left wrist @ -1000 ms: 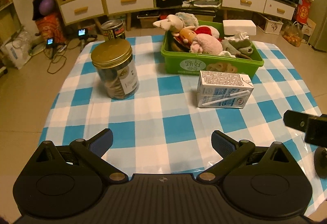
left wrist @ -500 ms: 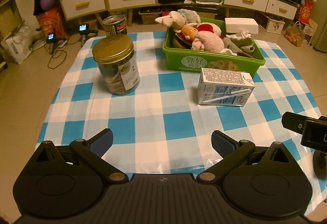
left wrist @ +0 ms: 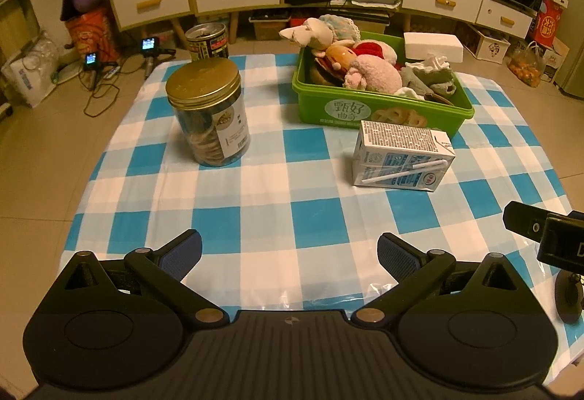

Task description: Organize soft objects

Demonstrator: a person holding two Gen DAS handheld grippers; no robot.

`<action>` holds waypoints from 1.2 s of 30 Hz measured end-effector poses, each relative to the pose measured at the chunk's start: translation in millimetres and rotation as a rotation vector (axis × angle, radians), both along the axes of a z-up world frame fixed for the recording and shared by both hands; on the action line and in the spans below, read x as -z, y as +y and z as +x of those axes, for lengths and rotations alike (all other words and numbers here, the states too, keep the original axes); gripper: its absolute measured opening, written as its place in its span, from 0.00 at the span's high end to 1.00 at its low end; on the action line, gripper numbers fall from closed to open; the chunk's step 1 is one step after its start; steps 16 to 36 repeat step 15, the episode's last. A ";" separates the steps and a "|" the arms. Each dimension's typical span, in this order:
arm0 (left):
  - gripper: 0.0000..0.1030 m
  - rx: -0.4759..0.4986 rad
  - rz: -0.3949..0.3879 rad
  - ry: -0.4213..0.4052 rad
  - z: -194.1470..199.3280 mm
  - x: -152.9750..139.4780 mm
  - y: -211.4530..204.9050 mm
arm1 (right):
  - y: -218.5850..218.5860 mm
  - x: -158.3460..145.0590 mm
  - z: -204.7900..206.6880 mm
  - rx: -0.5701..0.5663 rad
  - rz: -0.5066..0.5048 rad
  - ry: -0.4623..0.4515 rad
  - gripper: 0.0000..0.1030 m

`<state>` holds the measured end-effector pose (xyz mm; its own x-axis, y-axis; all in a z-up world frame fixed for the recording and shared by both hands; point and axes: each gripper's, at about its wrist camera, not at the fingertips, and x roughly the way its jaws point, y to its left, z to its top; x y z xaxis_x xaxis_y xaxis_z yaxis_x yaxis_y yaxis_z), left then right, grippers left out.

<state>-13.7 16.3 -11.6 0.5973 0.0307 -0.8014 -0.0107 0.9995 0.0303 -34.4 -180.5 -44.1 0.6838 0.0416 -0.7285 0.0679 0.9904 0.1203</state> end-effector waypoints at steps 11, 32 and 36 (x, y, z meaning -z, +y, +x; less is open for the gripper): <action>0.05 0.009 0.000 0.000 -1.5 0.8 -1.7 | 0.0 0.0 0.0 0.000 -0.001 0.001 0.31; 0.05 0.008 0.004 0.000 -1.6 0.6 -1.6 | 0.3 0.0 -0.1 0.000 0.000 0.000 0.31; 0.05 0.008 0.004 0.000 -1.6 0.6 -1.6 | 0.3 0.0 -0.1 0.000 0.000 0.000 0.31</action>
